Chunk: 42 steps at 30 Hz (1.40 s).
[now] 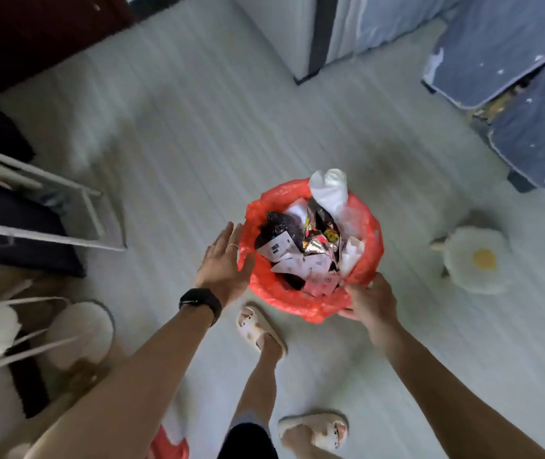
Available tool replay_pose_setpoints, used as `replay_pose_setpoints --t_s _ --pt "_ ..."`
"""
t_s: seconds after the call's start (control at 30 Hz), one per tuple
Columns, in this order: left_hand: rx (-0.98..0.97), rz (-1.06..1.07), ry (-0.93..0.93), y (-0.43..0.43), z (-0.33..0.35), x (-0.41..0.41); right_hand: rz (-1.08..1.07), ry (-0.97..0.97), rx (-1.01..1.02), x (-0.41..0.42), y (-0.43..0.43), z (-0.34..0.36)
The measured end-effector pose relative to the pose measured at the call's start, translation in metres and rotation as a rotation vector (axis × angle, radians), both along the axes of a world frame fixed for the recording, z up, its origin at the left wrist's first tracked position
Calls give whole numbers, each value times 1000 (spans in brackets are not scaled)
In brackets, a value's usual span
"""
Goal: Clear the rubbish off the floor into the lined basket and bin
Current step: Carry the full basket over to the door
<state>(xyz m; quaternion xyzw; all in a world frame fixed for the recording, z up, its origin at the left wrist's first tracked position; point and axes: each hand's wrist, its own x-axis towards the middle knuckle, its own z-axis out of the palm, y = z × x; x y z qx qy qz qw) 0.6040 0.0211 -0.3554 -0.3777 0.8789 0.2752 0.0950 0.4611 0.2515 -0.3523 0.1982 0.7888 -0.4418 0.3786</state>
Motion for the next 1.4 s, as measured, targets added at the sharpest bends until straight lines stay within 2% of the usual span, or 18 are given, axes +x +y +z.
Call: replay_pose_setpoints --t_s 0.2,0.33,0.53,0.63,0.77,0.97,1.1,1.4 --pt "-73 159 118 -133 86 35 207 27 -102 -5 -180 72" --pt "-162 289 132 -228 142 49 308 83 -177 -19 -291 125" --pt "-269 371 148 -327 226 37 387 123 -296 -65 -403 206" --pt "-310 399 143 -376 250 17 399 139 -349 -100 -450 225" --pt "-350 435 104 -447 257 -22 415 172 -389 -156 -520 231" --pt "-269 555 -37 -533 242 -95 458 173 -362 -245 -613 222" --pt "-238 614 -67 -605 246 -146 523 173 -359 -310 -694 225" --pt "-172 573 -108 -787 223 -242 511 119 -326 -405 -875 217"
